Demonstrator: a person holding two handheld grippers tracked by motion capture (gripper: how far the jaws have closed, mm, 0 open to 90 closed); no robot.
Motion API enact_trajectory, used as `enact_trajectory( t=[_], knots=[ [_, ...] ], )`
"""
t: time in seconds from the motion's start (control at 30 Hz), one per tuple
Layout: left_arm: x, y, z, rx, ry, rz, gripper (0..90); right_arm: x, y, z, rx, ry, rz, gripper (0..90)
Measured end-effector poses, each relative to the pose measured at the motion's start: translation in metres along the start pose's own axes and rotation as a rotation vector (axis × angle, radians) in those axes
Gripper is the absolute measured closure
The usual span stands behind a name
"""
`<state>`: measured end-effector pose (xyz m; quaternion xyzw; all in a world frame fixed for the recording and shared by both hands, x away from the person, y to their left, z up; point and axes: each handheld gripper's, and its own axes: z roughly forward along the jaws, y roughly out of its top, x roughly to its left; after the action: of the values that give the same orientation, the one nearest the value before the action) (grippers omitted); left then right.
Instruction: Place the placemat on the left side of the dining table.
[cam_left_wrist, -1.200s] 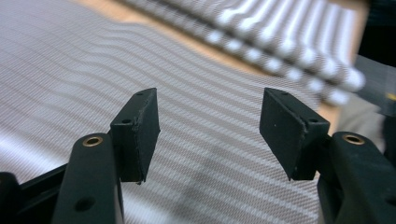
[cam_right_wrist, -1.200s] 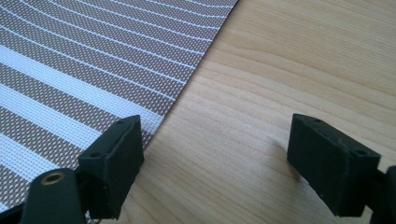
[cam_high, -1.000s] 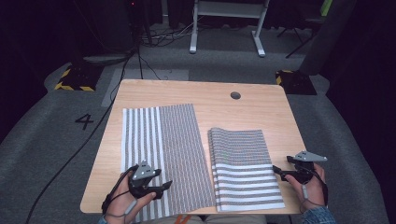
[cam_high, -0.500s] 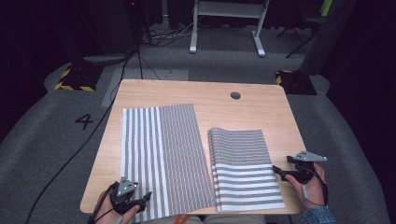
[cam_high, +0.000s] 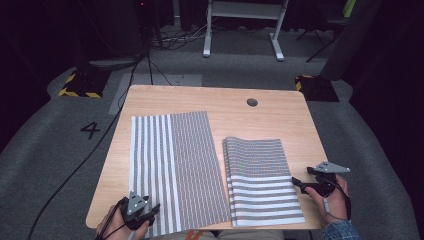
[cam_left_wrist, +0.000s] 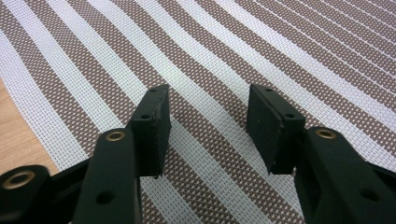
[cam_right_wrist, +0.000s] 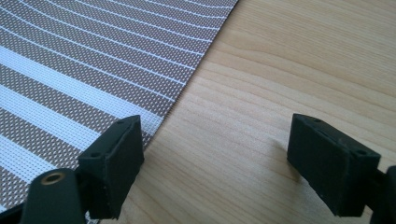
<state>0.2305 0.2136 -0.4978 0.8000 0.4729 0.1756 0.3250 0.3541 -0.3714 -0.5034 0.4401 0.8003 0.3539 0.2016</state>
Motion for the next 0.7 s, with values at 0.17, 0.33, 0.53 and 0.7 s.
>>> enact_trajectory(
  t=[0.17, 0.33, 0.53, 0.7],
  knots=[
    [-0.001, 0.002, 0.002, -0.007, 0.015, -0.014, 63.8, 0.0, 0.0, 0.0, 0.0, 0.0, 0.0, 18.6],
    [0.004, 0.007, 0.002, 0.011, 0.02, -0.003, 84.0, 0.0, 0.0, 0.0, 0.0, 0.001, 0.001, 18.6],
    [0.019, 0.016, -0.002, 0.006, -0.005, -0.047, 87.3, 0.0, 0.0, 0.0, -0.002, 0.004, 0.01, 18.6],
    [0.038, 0.023, -0.002, 0.005, 0.031, -0.076, 87.6, 0.0, 0.0, 0.0, -0.002, 0.003, 0.008, 18.6]
  ],
)
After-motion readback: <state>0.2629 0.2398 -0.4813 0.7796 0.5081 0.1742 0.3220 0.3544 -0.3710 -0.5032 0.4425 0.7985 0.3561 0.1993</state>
